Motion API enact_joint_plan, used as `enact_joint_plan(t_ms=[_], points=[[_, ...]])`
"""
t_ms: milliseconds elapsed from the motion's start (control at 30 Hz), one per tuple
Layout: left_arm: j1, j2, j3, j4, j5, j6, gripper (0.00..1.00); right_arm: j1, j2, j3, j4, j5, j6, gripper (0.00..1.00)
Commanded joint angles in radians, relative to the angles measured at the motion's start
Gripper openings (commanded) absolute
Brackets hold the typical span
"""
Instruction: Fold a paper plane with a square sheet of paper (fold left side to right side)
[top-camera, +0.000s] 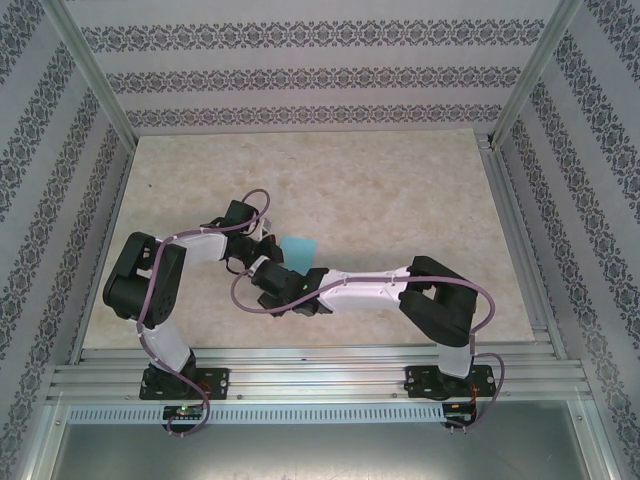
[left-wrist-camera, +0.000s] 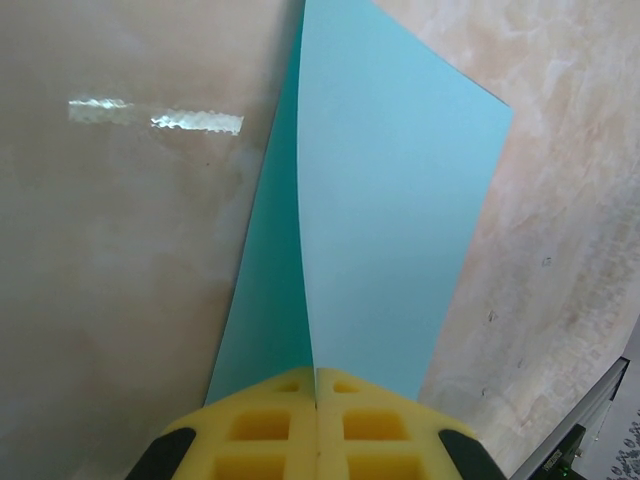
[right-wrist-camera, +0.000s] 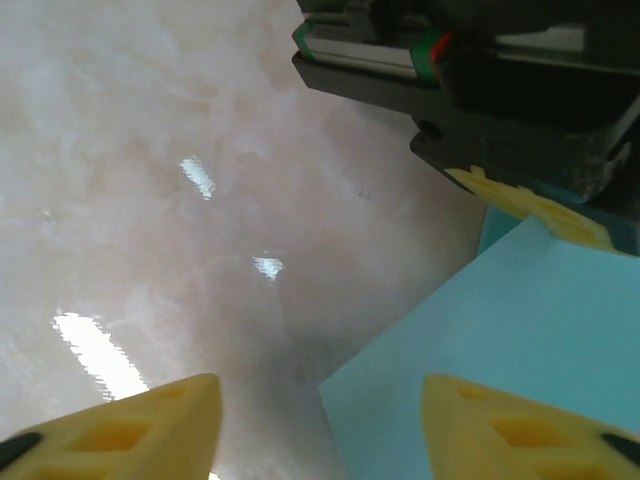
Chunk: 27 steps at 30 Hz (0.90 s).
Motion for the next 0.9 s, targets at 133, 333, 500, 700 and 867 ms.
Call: enact_joint_plan(t_ms=[133, 333, 500, 700, 867], points=[[-0.008, -0.024, 0.034, -0.044, -0.014, 0.001, 0.0, 0.0, -0.002, 0.019, -0.029, 0.041, -0.007, 0.25], [-0.009, -0.027, 0.042, -0.066, -0.034, 0.024, 0.01, -0.028, -0.053, -0.038, 0.007, -0.049, 0.008, 0.02], [-0.005, -0.049, 0.077, -0.113, -0.045, 0.059, 0.16, -0.058, -0.077, -0.081, 0.037, -0.136, 0.017, 0.0], [0.05, -0.115, 0.176, -0.268, -0.088, 0.151, 0.4, -0.087, -0.101, -0.128, 0.066, -0.212, 0.02, 0.0], [0.07, -0.101, 0.251, -0.303, -0.046, 0.184, 0.38, -0.104, -0.112, -0.148, 0.08, -0.24, 0.03, 0.0]])
